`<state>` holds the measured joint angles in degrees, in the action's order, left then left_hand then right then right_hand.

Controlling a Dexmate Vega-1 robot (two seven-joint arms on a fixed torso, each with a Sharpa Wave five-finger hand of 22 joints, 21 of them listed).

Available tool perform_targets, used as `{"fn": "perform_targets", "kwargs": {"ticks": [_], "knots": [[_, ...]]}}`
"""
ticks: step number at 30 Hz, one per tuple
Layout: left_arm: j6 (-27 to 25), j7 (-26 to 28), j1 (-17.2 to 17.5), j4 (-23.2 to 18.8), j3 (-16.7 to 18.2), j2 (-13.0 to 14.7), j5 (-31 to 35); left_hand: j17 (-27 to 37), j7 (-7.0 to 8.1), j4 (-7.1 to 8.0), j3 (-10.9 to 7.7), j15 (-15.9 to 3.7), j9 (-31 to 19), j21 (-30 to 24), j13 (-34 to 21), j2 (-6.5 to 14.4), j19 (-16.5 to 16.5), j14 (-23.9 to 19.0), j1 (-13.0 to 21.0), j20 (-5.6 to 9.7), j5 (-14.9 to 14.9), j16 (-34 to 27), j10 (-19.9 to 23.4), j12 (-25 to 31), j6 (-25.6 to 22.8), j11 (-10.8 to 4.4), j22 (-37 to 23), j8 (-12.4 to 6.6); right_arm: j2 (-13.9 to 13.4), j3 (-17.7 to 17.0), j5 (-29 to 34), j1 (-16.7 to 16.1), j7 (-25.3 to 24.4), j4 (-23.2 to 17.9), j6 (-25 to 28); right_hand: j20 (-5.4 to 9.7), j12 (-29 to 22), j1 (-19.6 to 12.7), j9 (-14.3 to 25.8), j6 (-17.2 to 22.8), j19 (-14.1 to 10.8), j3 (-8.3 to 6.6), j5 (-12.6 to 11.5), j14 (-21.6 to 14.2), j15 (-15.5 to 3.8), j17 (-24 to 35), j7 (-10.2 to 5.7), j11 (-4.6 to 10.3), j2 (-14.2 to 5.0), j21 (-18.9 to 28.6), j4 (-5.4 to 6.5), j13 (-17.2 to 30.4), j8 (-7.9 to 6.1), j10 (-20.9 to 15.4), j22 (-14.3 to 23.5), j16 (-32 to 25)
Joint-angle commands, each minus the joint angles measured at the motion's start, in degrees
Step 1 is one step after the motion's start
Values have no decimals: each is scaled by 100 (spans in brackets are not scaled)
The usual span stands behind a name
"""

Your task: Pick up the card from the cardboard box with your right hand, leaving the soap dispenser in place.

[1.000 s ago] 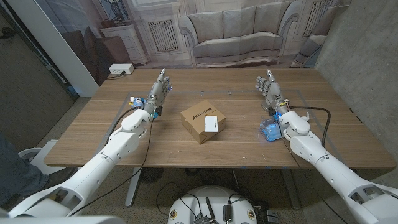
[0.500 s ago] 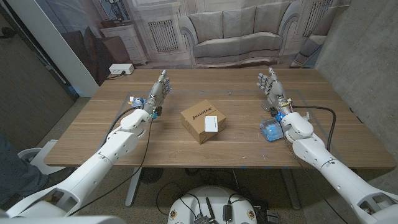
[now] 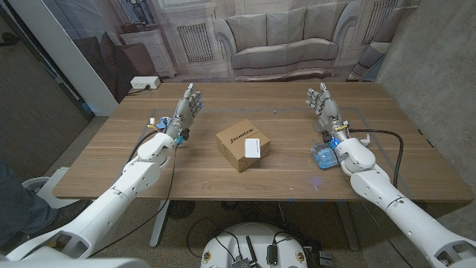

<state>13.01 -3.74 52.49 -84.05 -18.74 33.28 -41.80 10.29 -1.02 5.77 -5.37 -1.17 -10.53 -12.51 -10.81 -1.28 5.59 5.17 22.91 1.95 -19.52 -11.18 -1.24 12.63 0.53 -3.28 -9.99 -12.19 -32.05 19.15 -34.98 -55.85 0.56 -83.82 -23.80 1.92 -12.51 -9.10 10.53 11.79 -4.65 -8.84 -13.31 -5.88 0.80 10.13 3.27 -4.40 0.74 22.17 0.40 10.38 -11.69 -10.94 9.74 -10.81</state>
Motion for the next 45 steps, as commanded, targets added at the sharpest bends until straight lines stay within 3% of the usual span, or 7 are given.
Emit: {"fn": "perform_targets", "kwargs": {"ticks": [1,18,25,28,31,42,45], "knots": [[420,-4,151,-97,36,93,275,14,12,-27,39,-28,-19,-56,-16,5,-164,-160,67,355,-26,-61,202,90,-175,-39,-30,-85,-32,-1,79,-223,-112,-210,-57,107,-11,-39,29,36,-46,-29,-39,-11,16,10,8,6,-26,-17,-34,17,-1,-44,32,-7],[389,643,387,-548,36,432,1007,16,20,-134,57,-60,-26,-75,-33,2,-393,-438,266,392,-49,-81,562,164,-557,-95,-32,-163,-71,22,104,-356,-118,-310,-48,92,-3,-44,31,39,-49,-18,-30,-10,25,13,6,6,-34,-68,-43,18,9,-47,34,-2],[259,270,409,-498,74,398,504,19,28,-145,72,-70,-27,-71,-36,6,-436,-485,294,393,-54,-72,595,153,-603,-47,-34,-155,-129,-12,138,-479,-187,-472,-51,88,0,-46,31,46,-52,-14,-27,-10,35,14,6,6,-38,-88,-47,18,10,-48,35,0],[26,192,441,-587,117,407,206,29,3,-123,110,-48,-30,92,-41,41,-62,-238,286,411,-52,42,424,45,-458,-33,-44,-52,-192,-26,192,-539,-225,-577,-33,85,-1,-47,31,42,-55,-13,-26,-7,39,15,1,13,-40,-95,-49,18,13,-52,35,1],[-174,216,471,-709,147,451,65,32,13,-106,123,-35,-32,121,-43,70,32,-166,274,432,-48,61,346,3,-352,-21,-51,2,-253,-44,268,-604,-294,-684,-6,82,0,-50,31,48,-55,-13,-25,-6,40,15,5,10,-44,-103,-50,18,13,-54,36,2],[-54,144,468,-625,155,350,-12,35,-1,-82,129,-12,-34,102,-45,124,17,-167,263,432,-35,47,374,5,-353,2,-56,12,-368,-163,404,-946,-454,-972,-159,80,13,-64,32,56,-60,-12,-20,0,38,15,2,11,-60,-141,-61,19,16,-37,37,7],[-141,349,502,-734,148,357,65,35,2,-80,129,-20,-34,99,-45,132,13,-175,263,429,-32,43,375,4,-368,-9,-57,7,-382,-196,410,-1035,-449,-1019,-244,77,16,-70,32,63,-64,-13,-19,0,36,14,-2,9,-65,-150,-65,19,14,-32,38,8]]}}
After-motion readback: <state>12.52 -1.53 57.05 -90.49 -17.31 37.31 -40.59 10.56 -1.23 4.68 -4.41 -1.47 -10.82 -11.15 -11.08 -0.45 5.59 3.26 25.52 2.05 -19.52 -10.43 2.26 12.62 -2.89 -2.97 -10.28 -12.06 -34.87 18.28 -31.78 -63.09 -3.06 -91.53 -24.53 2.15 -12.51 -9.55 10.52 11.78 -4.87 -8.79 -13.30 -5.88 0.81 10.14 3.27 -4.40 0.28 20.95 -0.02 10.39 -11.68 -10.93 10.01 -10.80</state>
